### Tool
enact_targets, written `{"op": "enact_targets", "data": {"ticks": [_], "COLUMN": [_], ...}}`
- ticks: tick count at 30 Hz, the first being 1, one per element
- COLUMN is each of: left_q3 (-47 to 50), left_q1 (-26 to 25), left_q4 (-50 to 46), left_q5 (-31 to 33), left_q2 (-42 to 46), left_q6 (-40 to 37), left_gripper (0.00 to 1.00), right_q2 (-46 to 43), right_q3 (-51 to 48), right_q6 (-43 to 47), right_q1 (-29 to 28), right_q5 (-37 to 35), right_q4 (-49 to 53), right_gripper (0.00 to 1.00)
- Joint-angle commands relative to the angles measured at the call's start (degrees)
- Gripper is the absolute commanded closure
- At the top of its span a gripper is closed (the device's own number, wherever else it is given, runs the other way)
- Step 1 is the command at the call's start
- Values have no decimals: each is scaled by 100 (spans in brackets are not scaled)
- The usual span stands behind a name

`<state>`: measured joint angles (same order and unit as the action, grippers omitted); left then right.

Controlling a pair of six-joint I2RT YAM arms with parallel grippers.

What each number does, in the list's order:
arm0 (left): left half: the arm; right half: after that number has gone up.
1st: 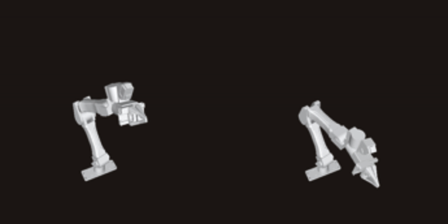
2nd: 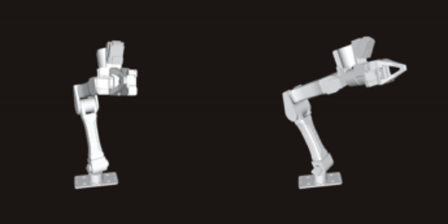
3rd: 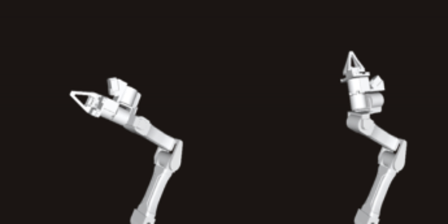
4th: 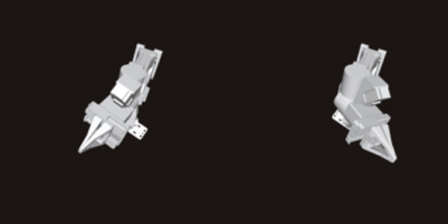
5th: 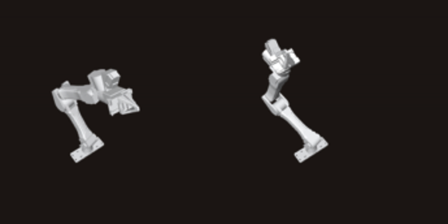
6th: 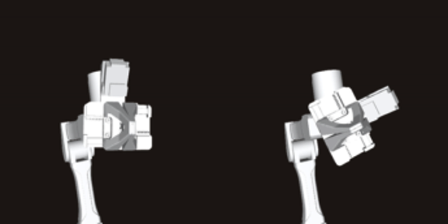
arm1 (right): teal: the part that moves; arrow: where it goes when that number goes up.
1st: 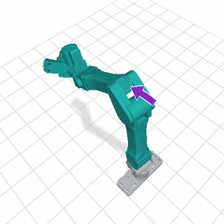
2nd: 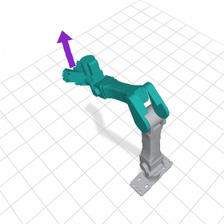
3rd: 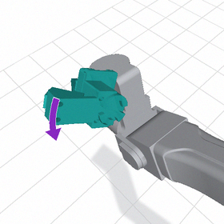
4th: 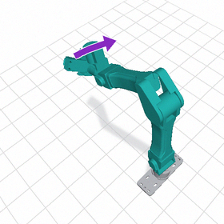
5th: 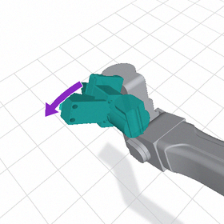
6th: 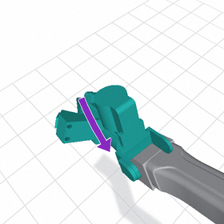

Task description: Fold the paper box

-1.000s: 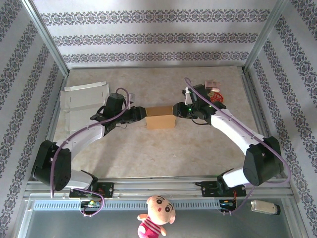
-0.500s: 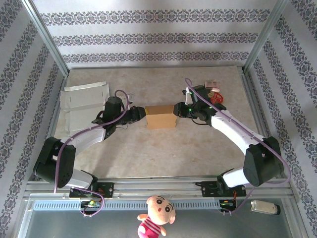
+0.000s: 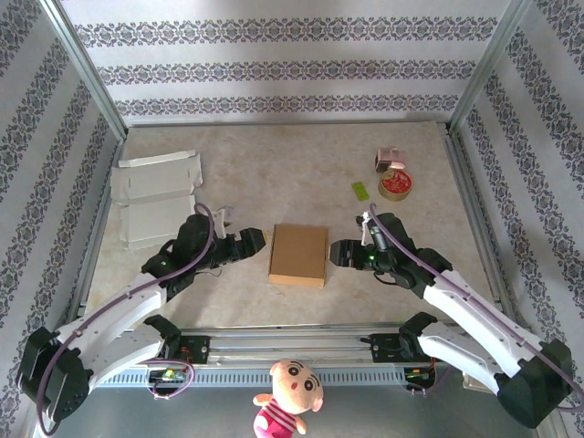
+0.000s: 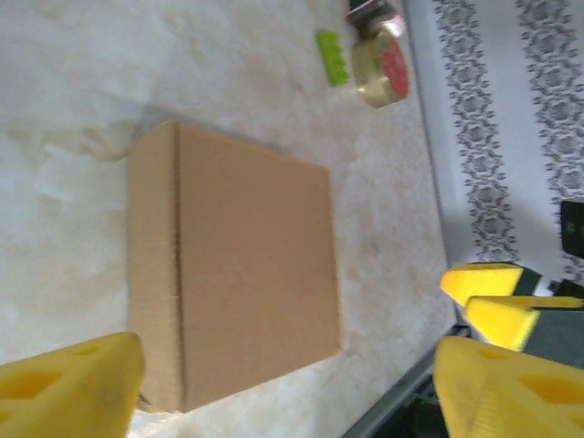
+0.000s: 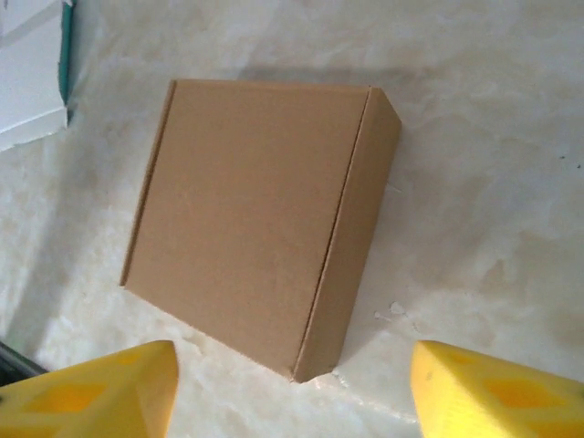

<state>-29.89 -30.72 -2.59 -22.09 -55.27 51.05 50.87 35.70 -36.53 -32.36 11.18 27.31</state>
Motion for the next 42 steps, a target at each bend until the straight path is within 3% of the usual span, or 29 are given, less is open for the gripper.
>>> {"op": "enact_targets", "data": {"ticks": [1,5,8,13,18,26,31,34,38,42], "left_q3": [128,-130,-316,-447,-1462,-3486,-5068,-6040,-6531,-6515], "left_q1": [-166,-510,-655,-723,-615,318,595,779,936,996], "left_q4": [507,1240,1758,2698,2642,3814,3352,2570,2415,2403], "left_q5": [18,-291,-353,-335,-139,371,864,953,1099,1105], "left_q2": [-734,-1838,-2548,-3448,-4459,-6640,-7562,-8056,-8463,-8450], "left_q6": [277,120,82,423,34,-248,-541,-654,-533,-647], "left_gripper": [12,9,12,43,57,59,58,58,57,43], "right_q2": [517,1478,2128,3029,3847,6338,7555,8039,8492,8492], "right_q3": [-280,-274,-275,-89,511,3391,5172,5971,6671,6797], "right_q6": [-481,-666,-960,-1461,-1413,-369,-371,-340,-263,-207], "right_q1": [59,-83,-300,-470,-74,1105,1361,1500,1609,1673], "right_q5": [44,696,848,725,235,323,422,380,412,640], "right_q4": [-639,-1366,-2038,-2785,-3269,-3316,-3033,-2696,-2501,-2454], "right_gripper": [27,23,32,52,60,62,59,54,52,48]}}
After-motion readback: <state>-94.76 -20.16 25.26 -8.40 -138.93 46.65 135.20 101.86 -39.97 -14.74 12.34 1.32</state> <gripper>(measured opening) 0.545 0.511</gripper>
